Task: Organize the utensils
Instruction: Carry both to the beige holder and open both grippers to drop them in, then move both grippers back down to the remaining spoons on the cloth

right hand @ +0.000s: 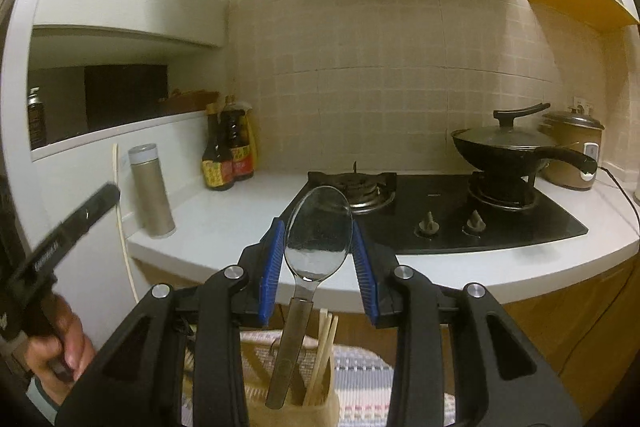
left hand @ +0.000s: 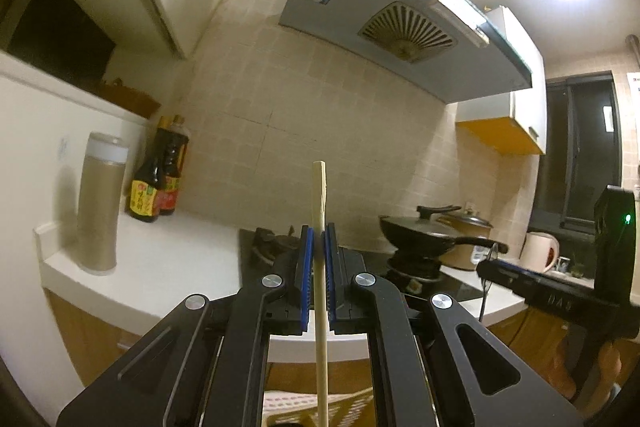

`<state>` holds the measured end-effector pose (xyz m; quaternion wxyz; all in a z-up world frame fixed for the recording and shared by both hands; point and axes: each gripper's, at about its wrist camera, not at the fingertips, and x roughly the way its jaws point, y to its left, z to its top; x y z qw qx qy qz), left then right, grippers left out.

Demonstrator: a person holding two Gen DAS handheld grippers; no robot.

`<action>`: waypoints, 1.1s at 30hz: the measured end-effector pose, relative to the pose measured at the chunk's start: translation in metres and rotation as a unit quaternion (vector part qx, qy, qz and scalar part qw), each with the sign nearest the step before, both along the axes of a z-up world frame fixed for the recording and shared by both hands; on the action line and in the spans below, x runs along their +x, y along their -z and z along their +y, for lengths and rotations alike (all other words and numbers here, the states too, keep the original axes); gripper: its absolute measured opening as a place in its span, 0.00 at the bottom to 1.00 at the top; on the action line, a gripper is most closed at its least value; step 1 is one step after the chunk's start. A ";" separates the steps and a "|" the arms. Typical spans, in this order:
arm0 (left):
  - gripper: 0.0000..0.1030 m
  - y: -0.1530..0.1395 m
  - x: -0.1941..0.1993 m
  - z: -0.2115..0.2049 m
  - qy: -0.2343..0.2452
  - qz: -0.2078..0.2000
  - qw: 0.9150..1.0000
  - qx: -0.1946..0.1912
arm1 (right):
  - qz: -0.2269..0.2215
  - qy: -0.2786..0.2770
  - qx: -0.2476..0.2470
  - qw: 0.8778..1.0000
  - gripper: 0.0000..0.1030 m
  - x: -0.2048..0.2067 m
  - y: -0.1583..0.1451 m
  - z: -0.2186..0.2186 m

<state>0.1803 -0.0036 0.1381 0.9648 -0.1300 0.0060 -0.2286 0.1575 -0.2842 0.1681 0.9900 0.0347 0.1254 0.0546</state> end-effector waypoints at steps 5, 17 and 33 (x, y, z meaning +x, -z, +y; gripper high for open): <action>0.04 0.025 0.015 0.005 -0.006 0.009 1.000 0.004 | 0.014 0.007 0.005 1.000 0.30 0.022 0.018 0.002; 0.04 0.057 0.030 0.009 -0.002 0.037 0.999 0.009 | 0.033 0.019 -0.038 0.999 0.30 0.032 0.060 0.017; 0.36 0.054 -0.011 0.018 0.048 0.059 0.997 0.029 | 0.085 -0.027 -0.020 0.996 0.57 -0.010 0.073 0.007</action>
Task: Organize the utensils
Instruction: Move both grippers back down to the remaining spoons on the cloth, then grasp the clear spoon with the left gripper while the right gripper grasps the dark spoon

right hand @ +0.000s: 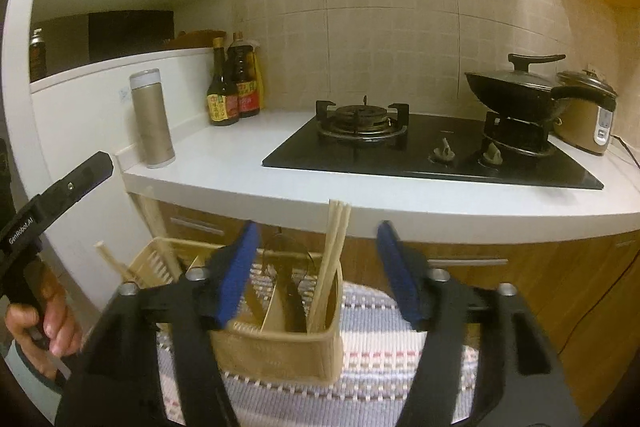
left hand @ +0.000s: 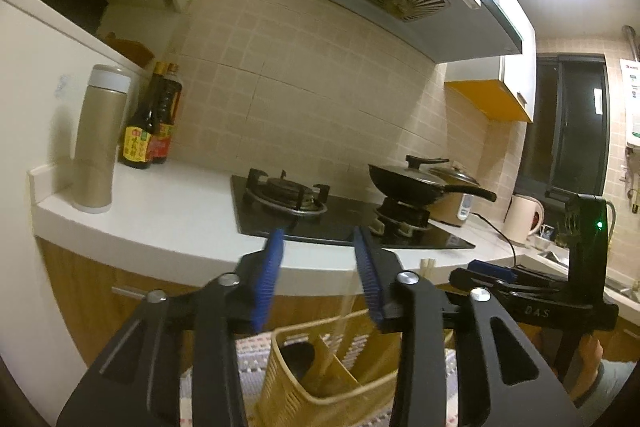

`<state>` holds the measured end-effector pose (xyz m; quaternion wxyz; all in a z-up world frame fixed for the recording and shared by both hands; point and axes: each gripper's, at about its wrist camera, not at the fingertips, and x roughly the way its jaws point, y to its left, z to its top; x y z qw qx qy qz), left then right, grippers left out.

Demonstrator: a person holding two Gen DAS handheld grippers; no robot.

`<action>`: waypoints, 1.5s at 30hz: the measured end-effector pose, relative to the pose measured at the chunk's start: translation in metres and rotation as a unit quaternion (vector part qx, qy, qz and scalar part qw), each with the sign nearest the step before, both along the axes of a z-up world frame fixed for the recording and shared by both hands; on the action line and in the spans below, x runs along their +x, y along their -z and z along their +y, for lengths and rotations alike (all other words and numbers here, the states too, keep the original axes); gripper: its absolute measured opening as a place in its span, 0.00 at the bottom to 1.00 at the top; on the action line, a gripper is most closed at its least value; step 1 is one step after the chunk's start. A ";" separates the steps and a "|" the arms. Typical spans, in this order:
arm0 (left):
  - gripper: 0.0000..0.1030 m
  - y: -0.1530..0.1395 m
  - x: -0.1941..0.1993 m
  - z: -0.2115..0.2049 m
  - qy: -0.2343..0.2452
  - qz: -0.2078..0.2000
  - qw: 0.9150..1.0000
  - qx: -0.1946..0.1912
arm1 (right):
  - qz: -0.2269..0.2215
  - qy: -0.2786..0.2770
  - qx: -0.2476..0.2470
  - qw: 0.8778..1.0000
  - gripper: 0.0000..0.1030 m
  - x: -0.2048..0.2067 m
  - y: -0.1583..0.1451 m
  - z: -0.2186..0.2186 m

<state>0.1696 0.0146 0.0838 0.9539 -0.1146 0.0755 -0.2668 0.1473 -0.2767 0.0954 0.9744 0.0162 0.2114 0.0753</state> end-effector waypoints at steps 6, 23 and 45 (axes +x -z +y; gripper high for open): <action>0.38 -0.016 -0.029 0.008 0.010 0.003 1.000 -0.001 | 0.051 0.001 0.007 0.999 0.55 -0.027 -0.002 -0.008; 0.47 0.023 -0.094 -0.061 -0.006 0.142 0.972 0.190 | 0.288 -0.058 0.040 0.955 0.55 -0.072 0.059 -0.005; 0.47 0.136 -0.014 -0.075 0.003 0.367 0.909 0.198 | 0.412 -0.100 -0.005 0.905 0.33 -0.085 0.154 0.052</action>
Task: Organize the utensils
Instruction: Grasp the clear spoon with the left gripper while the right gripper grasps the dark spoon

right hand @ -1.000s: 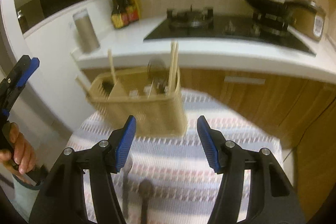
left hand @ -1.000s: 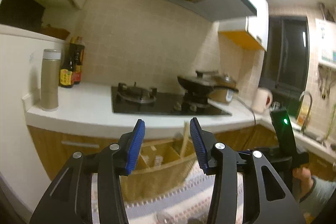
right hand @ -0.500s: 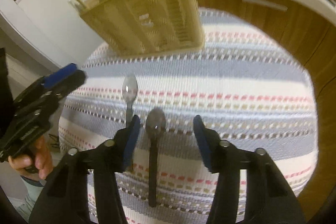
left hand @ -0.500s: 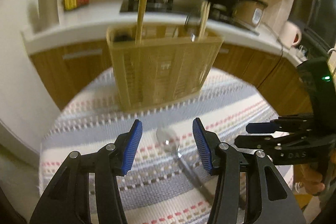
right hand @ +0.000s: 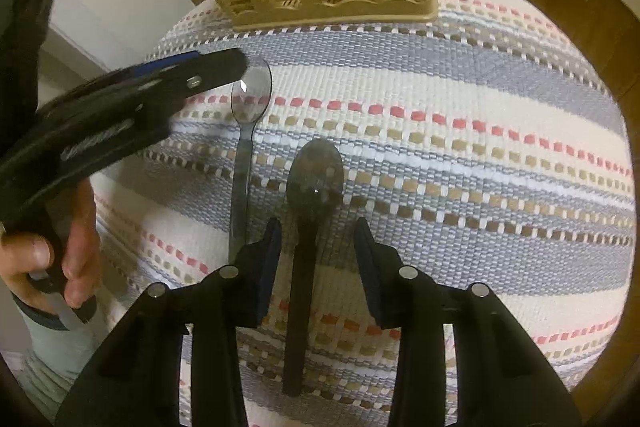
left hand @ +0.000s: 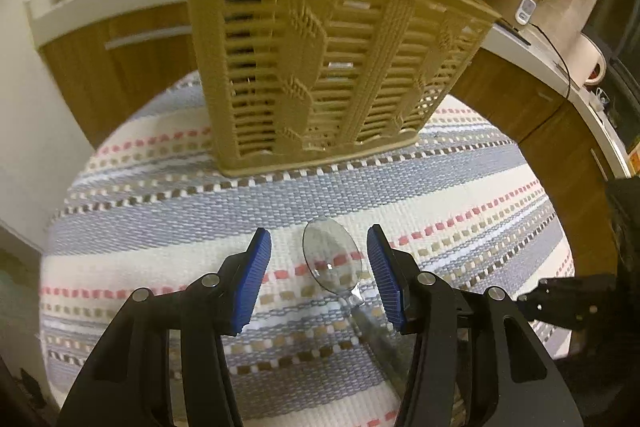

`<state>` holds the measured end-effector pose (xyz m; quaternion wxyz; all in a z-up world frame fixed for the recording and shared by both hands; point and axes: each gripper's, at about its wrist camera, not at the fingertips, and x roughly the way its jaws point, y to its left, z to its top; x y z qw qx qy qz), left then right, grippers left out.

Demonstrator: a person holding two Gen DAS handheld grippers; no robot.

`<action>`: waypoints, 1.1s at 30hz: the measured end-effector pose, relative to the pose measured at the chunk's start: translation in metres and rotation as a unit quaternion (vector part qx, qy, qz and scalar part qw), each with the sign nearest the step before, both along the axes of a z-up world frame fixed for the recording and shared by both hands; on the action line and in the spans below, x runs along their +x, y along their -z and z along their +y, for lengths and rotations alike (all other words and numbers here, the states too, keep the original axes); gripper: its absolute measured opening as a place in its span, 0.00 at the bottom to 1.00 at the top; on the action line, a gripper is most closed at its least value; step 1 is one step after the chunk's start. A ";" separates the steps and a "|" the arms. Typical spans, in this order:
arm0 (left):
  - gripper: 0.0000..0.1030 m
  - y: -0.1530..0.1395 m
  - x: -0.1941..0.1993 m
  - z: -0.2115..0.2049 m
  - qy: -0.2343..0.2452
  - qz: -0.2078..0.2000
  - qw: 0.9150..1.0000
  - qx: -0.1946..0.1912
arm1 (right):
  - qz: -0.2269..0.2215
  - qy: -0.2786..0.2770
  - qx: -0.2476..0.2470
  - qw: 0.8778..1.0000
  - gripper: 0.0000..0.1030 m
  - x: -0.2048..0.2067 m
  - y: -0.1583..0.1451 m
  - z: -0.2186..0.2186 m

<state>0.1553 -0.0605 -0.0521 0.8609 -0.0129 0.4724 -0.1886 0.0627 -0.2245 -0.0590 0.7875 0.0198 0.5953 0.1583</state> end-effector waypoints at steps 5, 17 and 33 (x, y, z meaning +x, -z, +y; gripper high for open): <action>0.47 0.012 0.008 -0.006 -0.003 0.020 1.000 0.002 | -0.020 -0.017 -0.038 0.999 0.33 -0.012 0.002 0.019; 0.47 0.024 0.005 -0.032 -0.002 0.016 0.999 0.038 | -0.082 -0.055 -0.116 0.988 0.10 -0.044 0.010 0.048; 0.34 0.030 -0.017 -0.081 0.049 -0.017 0.992 0.113 | -0.087 0.003 -0.083 0.993 0.10 -0.027 -0.012 -0.030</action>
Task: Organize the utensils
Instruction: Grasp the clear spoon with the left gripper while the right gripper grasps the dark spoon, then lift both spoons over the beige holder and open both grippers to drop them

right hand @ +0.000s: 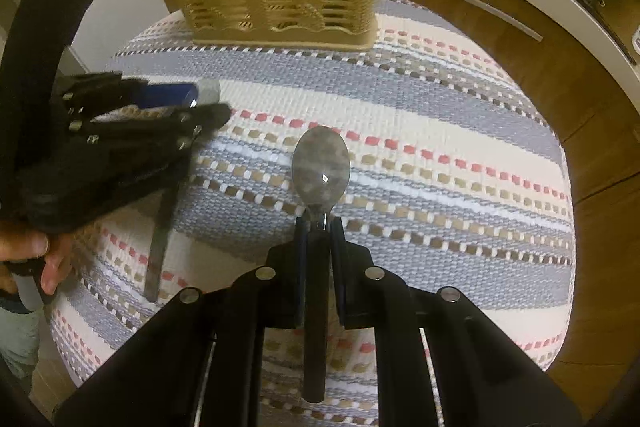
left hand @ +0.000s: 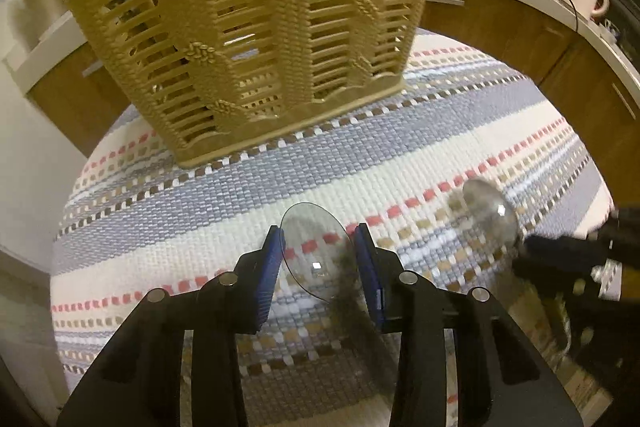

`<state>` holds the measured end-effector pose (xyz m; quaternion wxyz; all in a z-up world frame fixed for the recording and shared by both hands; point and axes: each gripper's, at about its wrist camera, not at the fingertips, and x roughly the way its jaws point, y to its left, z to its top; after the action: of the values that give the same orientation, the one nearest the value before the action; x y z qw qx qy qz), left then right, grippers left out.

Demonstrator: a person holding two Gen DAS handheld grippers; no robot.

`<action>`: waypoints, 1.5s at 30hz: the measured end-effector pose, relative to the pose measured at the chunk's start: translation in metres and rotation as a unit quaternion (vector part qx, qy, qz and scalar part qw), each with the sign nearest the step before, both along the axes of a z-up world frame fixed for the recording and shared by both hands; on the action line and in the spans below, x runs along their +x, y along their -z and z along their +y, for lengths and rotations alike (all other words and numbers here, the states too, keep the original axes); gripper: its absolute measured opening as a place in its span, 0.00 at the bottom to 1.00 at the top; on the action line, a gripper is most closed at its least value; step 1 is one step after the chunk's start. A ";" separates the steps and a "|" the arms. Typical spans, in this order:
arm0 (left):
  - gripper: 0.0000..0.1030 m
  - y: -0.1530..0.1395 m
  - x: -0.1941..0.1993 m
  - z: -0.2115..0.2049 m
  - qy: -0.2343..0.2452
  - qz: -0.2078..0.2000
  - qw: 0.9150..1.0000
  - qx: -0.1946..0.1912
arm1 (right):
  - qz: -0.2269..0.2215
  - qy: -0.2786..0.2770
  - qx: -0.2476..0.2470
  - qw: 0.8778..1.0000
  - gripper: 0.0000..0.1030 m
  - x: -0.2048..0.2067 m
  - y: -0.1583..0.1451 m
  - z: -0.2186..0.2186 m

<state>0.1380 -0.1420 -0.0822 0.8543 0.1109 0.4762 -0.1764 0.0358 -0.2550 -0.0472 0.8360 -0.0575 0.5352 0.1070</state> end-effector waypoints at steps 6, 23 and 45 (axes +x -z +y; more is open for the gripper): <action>0.33 -0.001 -0.018 0.010 0.027 0.019 0.999 -0.025 | 0.016 -0.011 0.002 1.000 0.11 0.004 -0.001 -0.004; 0.33 -0.009 -0.053 0.045 0.103 0.039 0.993 -0.047 | 0.169 -0.028 -0.007 0.985 0.15 0.065 0.010 0.005; 0.32 -0.158 -0.066 0.129 0.022 -0.163 0.967 -0.192 | -0.140 -0.044 0.094 0.985 0.09 0.041 -0.136 -0.027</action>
<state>0.0720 -0.0128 0.0757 0.9215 -0.0179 0.2852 -0.2631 0.0766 -0.2824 0.0892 0.8988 -0.0168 0.3974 0.1843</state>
